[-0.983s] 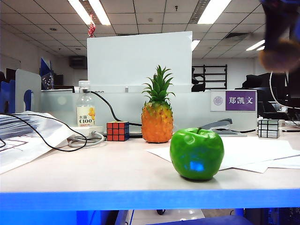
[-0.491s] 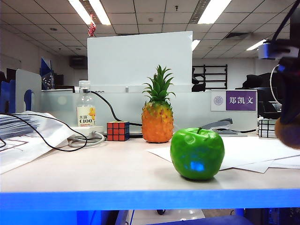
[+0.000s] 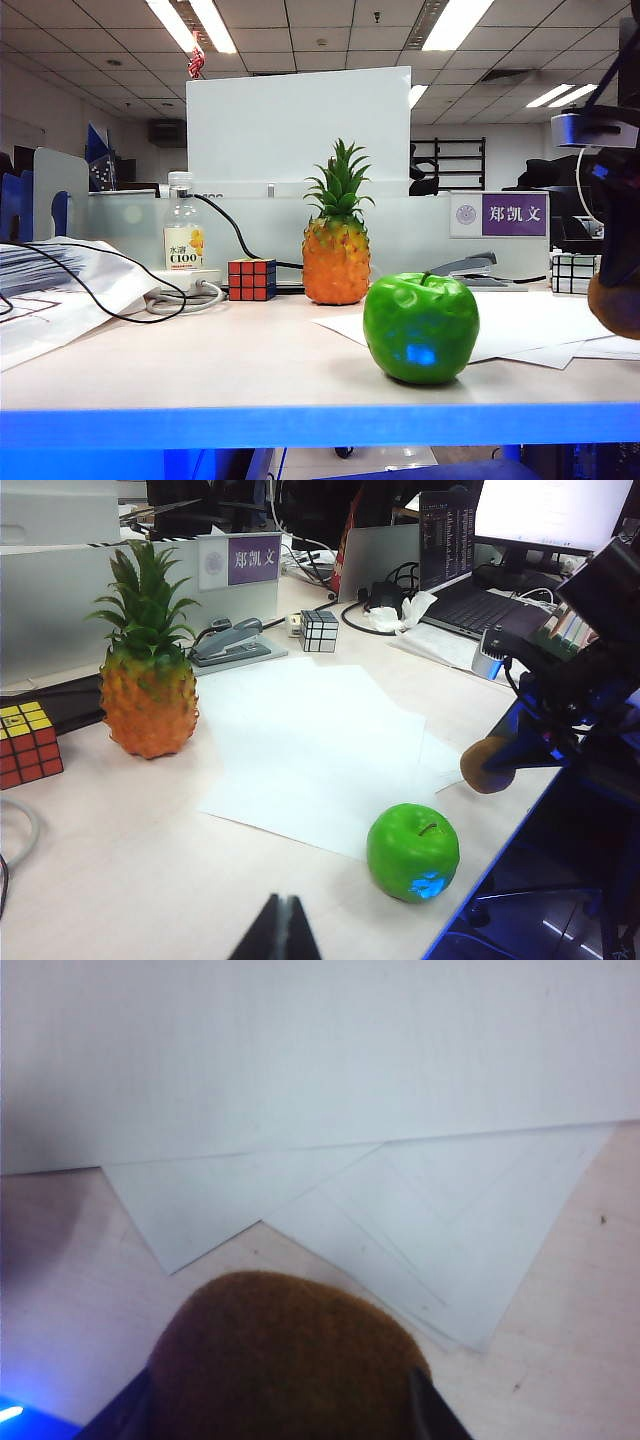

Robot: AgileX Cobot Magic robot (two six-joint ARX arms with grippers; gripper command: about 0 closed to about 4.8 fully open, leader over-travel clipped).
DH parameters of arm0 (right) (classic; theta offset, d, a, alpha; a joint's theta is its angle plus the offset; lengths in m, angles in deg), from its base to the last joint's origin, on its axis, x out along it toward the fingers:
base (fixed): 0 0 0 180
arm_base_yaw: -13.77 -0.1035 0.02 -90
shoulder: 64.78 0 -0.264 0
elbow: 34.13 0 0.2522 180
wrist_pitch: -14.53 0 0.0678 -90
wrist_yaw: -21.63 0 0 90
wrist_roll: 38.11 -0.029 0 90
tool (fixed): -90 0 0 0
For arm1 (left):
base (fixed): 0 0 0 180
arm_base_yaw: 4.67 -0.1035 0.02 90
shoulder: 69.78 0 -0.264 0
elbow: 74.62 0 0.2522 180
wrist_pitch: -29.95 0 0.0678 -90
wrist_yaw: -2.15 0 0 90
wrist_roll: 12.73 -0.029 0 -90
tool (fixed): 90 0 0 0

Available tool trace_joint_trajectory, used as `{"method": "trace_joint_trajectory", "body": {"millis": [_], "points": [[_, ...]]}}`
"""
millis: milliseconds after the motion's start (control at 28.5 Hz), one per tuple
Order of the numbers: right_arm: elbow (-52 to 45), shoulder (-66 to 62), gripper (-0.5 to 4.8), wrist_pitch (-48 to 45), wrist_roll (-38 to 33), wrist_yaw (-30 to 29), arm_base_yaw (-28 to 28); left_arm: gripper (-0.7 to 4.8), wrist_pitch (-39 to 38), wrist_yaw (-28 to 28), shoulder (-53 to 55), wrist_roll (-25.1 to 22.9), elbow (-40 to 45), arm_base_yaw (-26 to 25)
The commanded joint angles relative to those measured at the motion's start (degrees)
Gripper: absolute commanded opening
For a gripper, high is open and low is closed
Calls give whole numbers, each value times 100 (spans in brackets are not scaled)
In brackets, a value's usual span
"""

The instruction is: Arrange all the fruits from large to small from left to right in a row.

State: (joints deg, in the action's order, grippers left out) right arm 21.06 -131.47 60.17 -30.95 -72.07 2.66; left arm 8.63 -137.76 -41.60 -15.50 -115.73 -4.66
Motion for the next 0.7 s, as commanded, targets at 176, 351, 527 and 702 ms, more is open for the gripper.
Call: {"method": "trace_joint_trajectory", "body": {"millis": [176,351,527,702], "points": [[15,-13,-6,157,-37,-7,-9,-5,33,-33,2,20,-28,0],[13,-13,-6,247,-35,-7,-9,-5,33,-33,4,20,-28,0],[13,-48,-6,254,-37,-9,-9,-5,35,-33,4,20,-28,0],[2,-120,-6,254,-35,-7,-9,-5,35,-37,2,22,-28,0]]}}
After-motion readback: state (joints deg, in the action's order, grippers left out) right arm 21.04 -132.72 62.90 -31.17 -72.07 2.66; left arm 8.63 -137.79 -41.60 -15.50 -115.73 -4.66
